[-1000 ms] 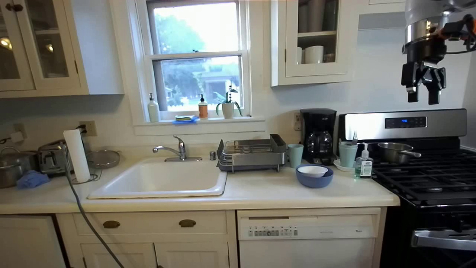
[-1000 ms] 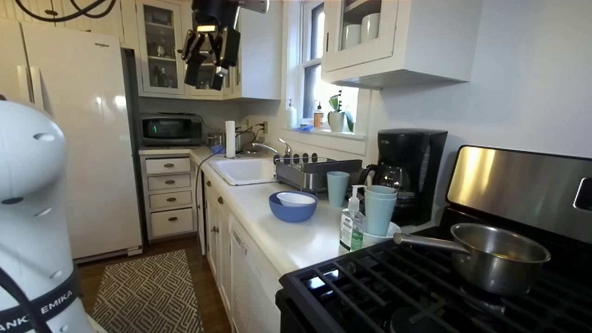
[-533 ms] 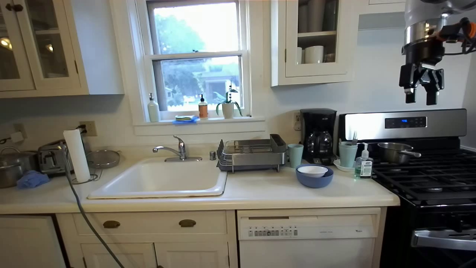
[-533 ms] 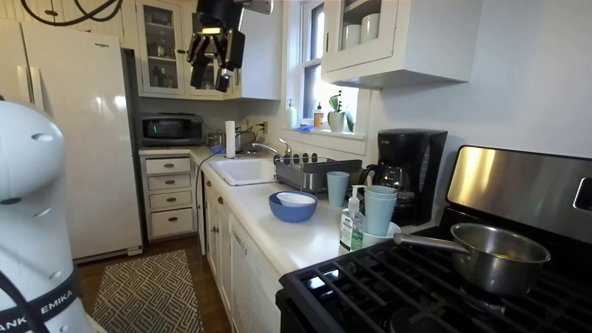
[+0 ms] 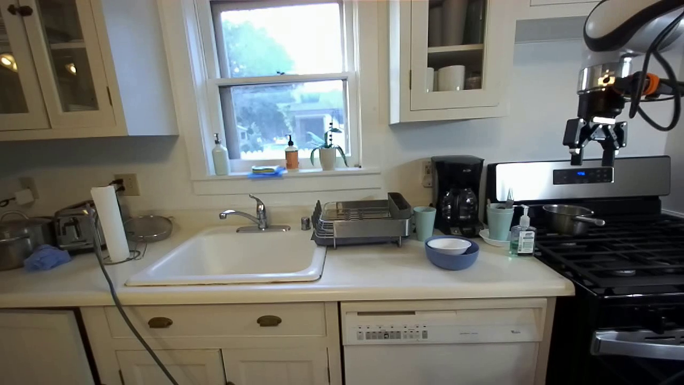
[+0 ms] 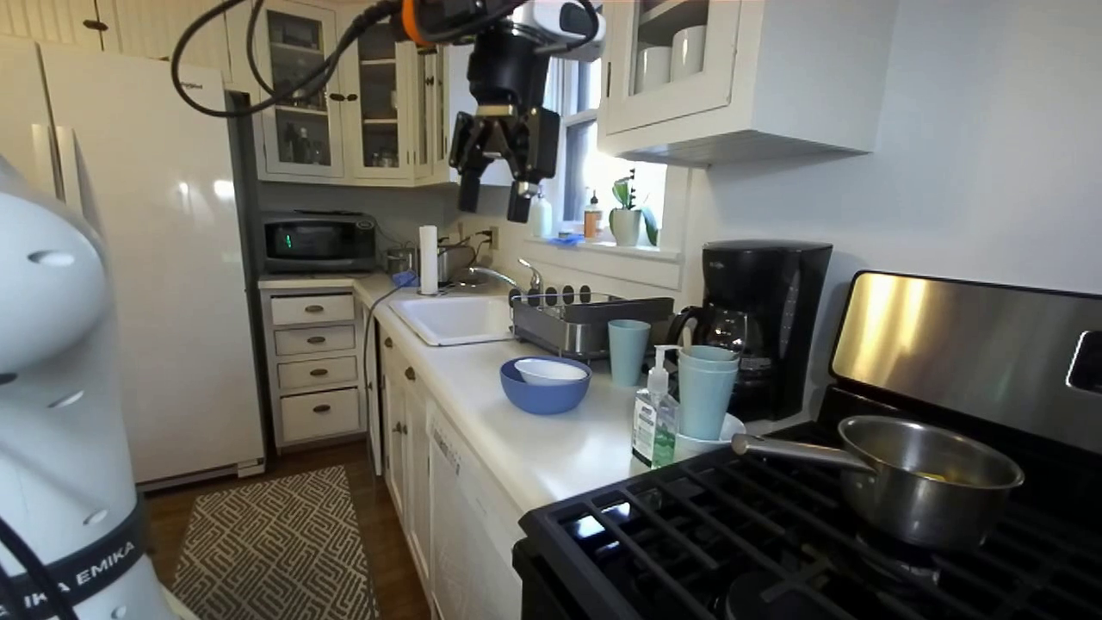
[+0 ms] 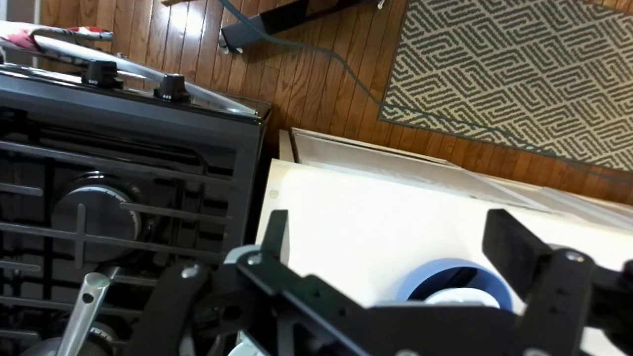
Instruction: Move the pump bottle to the left
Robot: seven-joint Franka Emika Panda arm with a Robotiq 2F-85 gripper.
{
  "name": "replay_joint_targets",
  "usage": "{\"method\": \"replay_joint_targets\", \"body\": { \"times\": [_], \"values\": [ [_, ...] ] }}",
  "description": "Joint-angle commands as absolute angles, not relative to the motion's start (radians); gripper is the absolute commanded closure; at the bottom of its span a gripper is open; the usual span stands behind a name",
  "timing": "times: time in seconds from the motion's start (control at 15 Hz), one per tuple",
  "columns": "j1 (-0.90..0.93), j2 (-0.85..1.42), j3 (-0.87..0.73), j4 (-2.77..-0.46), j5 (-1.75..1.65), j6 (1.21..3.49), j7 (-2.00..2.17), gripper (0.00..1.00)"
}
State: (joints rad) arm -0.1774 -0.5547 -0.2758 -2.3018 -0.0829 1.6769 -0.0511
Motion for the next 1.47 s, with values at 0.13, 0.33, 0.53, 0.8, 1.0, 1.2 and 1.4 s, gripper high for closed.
{"method": "replay_joint_targets", "body": {
  "times": [0.13, 0.33, 0.53, 0.8, 1.0, 1.2, 1.4],
  "values": [
    [-0.215, -0.384, -0.277, -2.26, -0.075, 1.84, -0.027, 0.0],
    [-0.222, -0.311, -0.27, -2.242, -0.087, 1.895, -0.007, 0.0],
    [-0.226, -0.245, -0.27, -2.21, -0.09, 1.936, 0.001, 0.0],
    [-0.23, -0.233, -0.27, -2.215, -0.081, 1.957, 0.002, 0.0],
    [-0.233, -0.206, -0.271, -2.193, -0.081, 1.96, 0.006, 0.0],
    [-0.233, -0.205, -0.271, -2.192, -0.081, 1.96, 0.007, 0.0],
    [-0.234, -0.123, -0.288, -2.147, -0.027, 2.023, 0.003, 0.0]
  ]
}}
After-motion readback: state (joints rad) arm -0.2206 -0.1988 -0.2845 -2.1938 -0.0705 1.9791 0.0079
